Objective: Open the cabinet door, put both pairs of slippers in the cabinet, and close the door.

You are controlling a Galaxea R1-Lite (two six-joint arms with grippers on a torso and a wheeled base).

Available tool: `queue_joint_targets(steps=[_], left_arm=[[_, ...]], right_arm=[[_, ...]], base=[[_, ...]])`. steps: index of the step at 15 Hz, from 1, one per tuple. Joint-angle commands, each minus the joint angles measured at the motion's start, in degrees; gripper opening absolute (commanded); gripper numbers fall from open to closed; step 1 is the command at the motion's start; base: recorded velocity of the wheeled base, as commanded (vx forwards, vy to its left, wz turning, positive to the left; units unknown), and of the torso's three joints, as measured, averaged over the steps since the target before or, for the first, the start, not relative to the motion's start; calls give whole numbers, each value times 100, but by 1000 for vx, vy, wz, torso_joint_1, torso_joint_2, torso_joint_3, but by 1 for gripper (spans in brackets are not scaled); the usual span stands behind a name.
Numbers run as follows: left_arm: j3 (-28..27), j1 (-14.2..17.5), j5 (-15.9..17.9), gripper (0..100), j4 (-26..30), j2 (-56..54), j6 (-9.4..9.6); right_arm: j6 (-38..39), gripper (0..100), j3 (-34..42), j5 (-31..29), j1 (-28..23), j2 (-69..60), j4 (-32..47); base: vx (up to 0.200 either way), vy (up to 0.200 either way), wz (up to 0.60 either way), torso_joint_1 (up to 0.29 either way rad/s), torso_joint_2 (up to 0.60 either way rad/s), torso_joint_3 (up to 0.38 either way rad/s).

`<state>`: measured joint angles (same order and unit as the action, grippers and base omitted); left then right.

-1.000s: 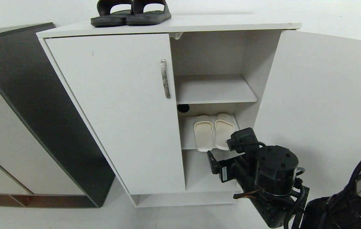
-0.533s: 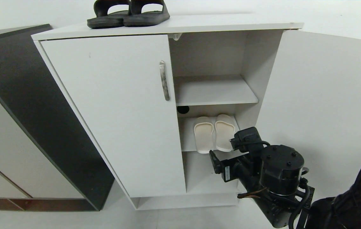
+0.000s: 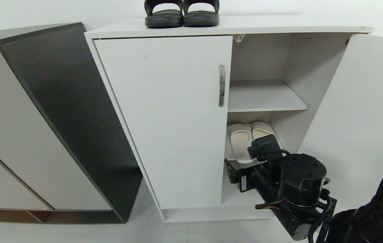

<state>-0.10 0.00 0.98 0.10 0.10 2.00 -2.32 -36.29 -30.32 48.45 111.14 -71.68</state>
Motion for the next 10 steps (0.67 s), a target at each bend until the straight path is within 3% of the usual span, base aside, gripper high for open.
queue_joint_targets(steps=[1, 8, 10], left_arm=[[10, 0, -1, 0, -1, 8, 2], [1, 0, -1, 0, -1, -1, 2], [1, 0, 8, 0, -1, -1, 2]], right_arm=[[-6, 100, 61, 52, -46, 39, -13], [-14, 100, 96, 96, -46, 48, -30], [-14, 100, 122, 167, -37, 39, -39]], base=[[0, 200, 0, 2, 2, 7], [0, 200, 0, 0, 3, 1], [0, 0, 0, 0, 0, 0]])
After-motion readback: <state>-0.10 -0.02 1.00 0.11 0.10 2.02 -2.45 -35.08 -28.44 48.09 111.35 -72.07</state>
